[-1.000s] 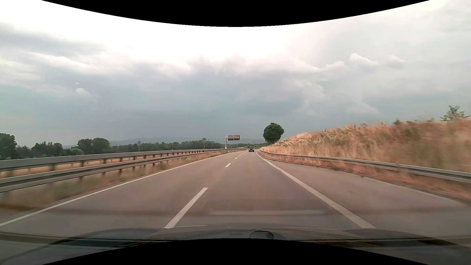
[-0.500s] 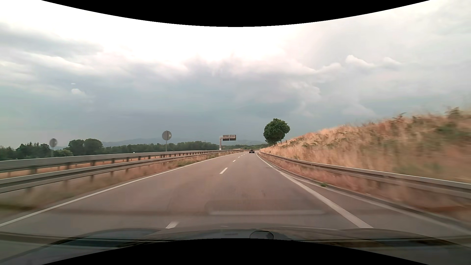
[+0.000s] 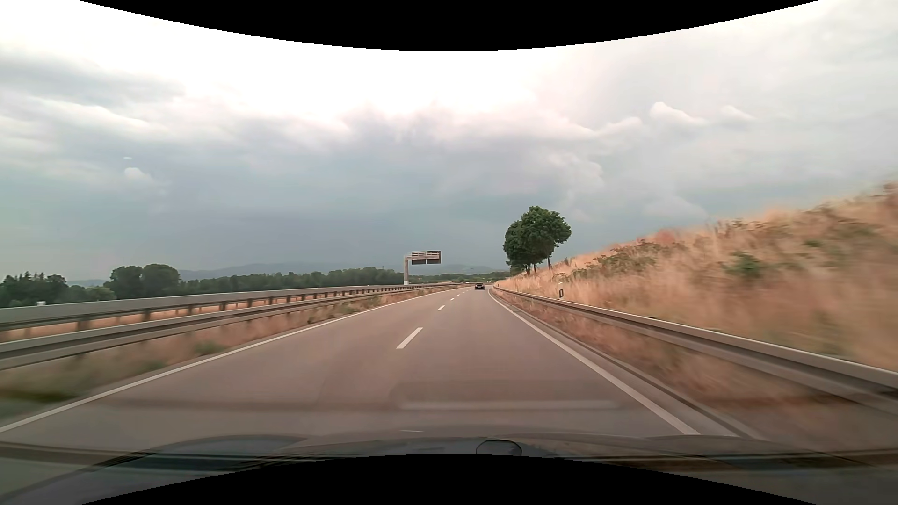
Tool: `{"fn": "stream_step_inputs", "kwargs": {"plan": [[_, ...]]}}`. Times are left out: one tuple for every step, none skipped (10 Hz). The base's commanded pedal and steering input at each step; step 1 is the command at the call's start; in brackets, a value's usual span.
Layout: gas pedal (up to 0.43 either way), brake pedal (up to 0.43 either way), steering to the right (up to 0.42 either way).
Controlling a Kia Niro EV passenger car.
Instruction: Follow the waypoints while adhering to traffic rules and regulations
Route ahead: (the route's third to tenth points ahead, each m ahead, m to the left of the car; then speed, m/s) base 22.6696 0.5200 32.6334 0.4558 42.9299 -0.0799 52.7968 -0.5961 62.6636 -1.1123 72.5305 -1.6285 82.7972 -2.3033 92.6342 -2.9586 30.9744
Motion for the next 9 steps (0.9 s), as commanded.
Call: {"fn": "stream_step_inputs", "kwargs": {"plan": [[0.268,0.000,0.006],[0.268,0.000,0.006],[0.260,0.000,0.006],[0.260,0.000,0.006],[0.268,0.000,0.006],[0.268,0.000,0.006],[0.268,0.000,0.005],[0.268,0.000,0.006],[0.268,0.000,0.006]]}}
